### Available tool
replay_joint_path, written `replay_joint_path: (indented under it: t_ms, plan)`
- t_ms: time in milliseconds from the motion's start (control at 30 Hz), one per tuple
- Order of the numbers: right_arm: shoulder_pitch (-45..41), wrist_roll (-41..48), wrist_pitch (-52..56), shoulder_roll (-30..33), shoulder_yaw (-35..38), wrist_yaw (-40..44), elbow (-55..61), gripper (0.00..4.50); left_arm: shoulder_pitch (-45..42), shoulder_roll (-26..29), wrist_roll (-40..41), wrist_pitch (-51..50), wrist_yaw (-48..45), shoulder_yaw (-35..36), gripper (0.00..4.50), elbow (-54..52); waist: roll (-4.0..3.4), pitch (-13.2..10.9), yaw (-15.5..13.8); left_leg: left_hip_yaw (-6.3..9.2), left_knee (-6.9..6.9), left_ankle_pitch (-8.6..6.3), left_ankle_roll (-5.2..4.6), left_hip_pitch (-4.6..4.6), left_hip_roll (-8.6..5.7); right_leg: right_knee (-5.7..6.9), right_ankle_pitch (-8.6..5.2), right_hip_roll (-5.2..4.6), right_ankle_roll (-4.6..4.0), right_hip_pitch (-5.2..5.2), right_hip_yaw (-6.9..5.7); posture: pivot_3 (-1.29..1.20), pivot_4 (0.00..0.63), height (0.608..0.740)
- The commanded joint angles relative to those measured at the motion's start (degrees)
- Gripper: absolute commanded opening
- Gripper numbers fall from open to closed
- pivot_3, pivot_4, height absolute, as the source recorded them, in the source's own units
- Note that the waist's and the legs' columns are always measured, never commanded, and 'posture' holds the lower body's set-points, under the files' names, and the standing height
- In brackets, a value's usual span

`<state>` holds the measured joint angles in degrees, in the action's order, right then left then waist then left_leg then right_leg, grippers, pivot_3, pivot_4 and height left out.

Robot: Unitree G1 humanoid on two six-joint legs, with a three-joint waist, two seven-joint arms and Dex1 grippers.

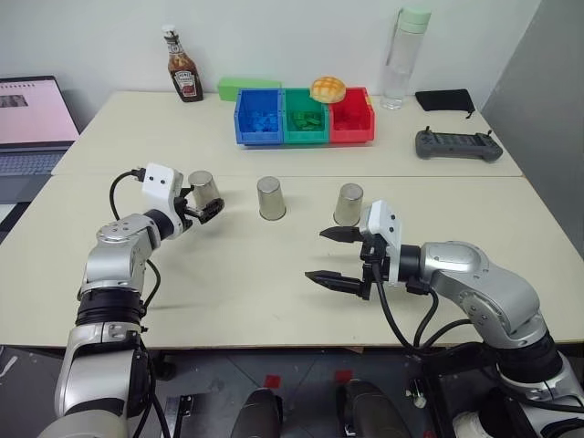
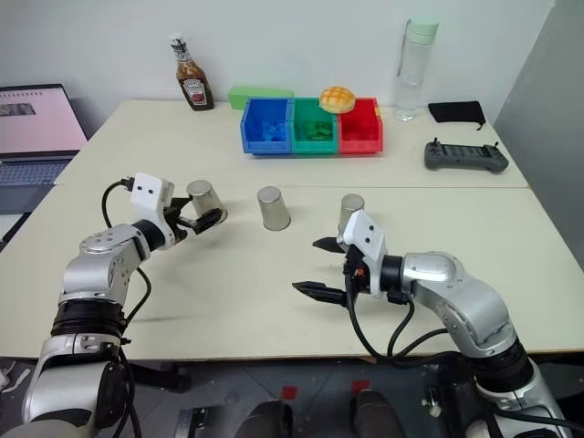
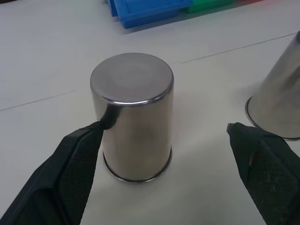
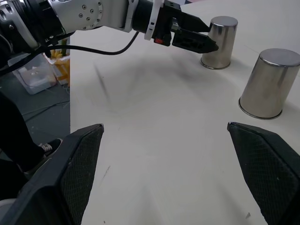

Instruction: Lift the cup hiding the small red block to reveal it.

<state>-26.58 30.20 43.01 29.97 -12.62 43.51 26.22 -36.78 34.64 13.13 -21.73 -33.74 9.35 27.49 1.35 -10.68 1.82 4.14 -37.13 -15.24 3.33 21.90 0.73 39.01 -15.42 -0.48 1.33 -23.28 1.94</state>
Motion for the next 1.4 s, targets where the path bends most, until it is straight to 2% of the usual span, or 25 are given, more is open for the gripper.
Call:
replay_joint_path:
  t_ms: [33,267,533,900,933,1000,1133,1200,1400]
  plan:
    - [-1.1,0.3,-0.3,0.0,0.8,0.2,1.9,4.50,-0.5,0.6,0.2,1.2,1.5,2.1,4.47,-1.8,0.00,0.0,0.0,0.01,0.00,0.00,0.00,0.00,0.00,0.00,0.00,0.00,0.00,0.00,0.00,0.00,0.150,0.740]
    - [-1.5,0.7,0.2,-0.4,0.8,-0.1,1.8,4.50,-3.1,0.2,-1.5,2.7,3.2,0.8,4.47,2.7,0.00,0.0,0.0,0.01,-0.02,0.00,0.00,0.00,0.00,0.02,0.00,0.00,0.00,0.00,-0.02,0.00,0.150,0.740]
    - [-1.6,1.0,0.7,-0.3,0.9,0.1,2.1,4.50,-12.3,-2.1,-5.3,7.4,4.2,-1.9,4.47,17.9,0.01,0.0,-0.1,0.05,-0.05,0.00,0.00,0.05,-0.05,0.01,0.00,-0.01,0.01,0.02,-0.10,0.00,0.150,0.740]
    - [-1.5,0.9,1.0,-0.5,0.9,-0.1,2.3,4.50,-18.6,-2.9,-9.2,13.4,6.4,-3.2,4.47,32.4,0.01,0.0,0.0,0.08,-0.04,0.00,0.00,0.06,-0.05,0.02,0.00,-0.01,0.00,0.00,-0.15,0.00,0.150,0.740]
    - [-1.4,1.0,1.1,-0.5,0.9,-0.2,2.4,4.50,-19.1,-2.9,-9.3,14.0,6.4,-3.2,4.20,33.4,0.01,0.0,0.1,0.09,-0.05,0.00,0.00,0.08,-0.05,0.02,0.00,-0.01,0.00,0.00,-0.16,0.00,0.150,0.740]
    - [-1.3,1.0,1.2,-0.6,1.0,-0.3,2.5,4.50,-19.8,-2.9,-9.4,14.9,6.6,-3.0,4.02,34.9,0.01,0.0,0.0,0.08,-0.05,0.00,0.00,0.08,-0.06,0.02,0.00,-0.02,0.00,0.00,-0.15,0.00,0.150,0.740]
    - [-1.2,1.0,1.4,-0.7,1.1,-0.5,2.7,4.50,-20.4,-3.0,-9.2,16.0,6.2,-2.8,3.15,36.8,0.01,0.0,0.1,0.08,-0.04,0.00,0.00,0.07,-0.05,0.02,0.00,-0.02,0.00,0.00,-0.15,0.00,0.150,0.740]
    - [-1.1,1.1,1.5,-0.7,1.1,-0.6,2.9,4.50,-20.5,-3.1,-9.0,16.4,5.8,-2.6,2.86,37.6,0.01,0.0,0.1,0.09,-0.04,0.00,0.00,0.07,-0.05,0.02,0.00,-0.02,0.00,0.00,-0.16,0.00,0.150,0.740]
    - [-0.8,1.3,2.0,-0.8,1.2,-0.8,3.6,4.50,-20.7,-2.9,-8.2,17.5,5.5,-1.4,2.84,37.7,0.01,0.0,0.1,0.09,-0.05,0.00,0.00,0.07,-0.05,0.03,0.00,-0.02,0.01,0.00,-0.16,0.00,0.150,0.740]
